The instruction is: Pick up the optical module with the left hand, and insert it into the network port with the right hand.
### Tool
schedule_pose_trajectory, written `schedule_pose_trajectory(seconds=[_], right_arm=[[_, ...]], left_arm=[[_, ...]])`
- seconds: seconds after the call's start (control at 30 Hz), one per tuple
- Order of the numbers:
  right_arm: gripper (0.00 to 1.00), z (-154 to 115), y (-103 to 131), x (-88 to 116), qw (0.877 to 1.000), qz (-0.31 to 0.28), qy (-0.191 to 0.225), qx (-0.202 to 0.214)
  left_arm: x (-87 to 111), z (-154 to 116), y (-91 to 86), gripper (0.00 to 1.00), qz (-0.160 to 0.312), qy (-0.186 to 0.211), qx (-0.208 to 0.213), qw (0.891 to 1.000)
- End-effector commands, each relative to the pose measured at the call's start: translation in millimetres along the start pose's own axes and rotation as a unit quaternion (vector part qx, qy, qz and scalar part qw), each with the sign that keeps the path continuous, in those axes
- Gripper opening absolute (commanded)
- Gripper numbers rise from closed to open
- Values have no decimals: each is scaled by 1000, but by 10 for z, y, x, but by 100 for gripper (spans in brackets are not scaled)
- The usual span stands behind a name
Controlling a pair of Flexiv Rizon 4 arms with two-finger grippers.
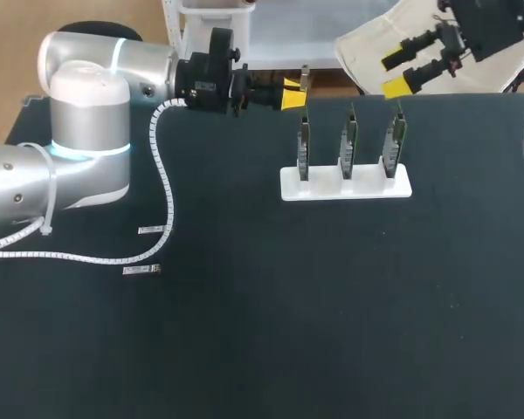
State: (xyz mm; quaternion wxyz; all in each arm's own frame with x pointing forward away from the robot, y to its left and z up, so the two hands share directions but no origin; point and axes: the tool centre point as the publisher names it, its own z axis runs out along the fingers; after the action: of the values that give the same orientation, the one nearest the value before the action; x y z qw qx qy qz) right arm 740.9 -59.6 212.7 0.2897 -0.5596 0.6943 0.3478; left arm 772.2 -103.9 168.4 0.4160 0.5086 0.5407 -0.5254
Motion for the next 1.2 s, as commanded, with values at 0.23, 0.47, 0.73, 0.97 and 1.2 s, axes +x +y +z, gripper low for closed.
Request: schedule_pose_trajectory(seconds=[0.23, 0.47, 0.73, 0.97, 1.2], right_arm=[[100, 182, -110, -147, 997, -43, 21, -66], [100, 341, -147, -270, 996, -54, 15, -69], [100, 468, -169, -459, 994, -62, -4, -85], [100, 576, -186, -542, 994, -53, -12, -97], [100, 678, -186, -528, 994, -41, -12, -98]], left_arm=[[7, 0, 4, 0, 1, -1, 0, 1000], [7, 0, 4, 0, 1, -1, 0, 1000], [7, 0, 4, 0, 1, -1, 0, 1000], [7, 0, 4, 0, 1, -1, 0, 1000], [7, 0, 4, 0, 1, -1, 0, 1000]])
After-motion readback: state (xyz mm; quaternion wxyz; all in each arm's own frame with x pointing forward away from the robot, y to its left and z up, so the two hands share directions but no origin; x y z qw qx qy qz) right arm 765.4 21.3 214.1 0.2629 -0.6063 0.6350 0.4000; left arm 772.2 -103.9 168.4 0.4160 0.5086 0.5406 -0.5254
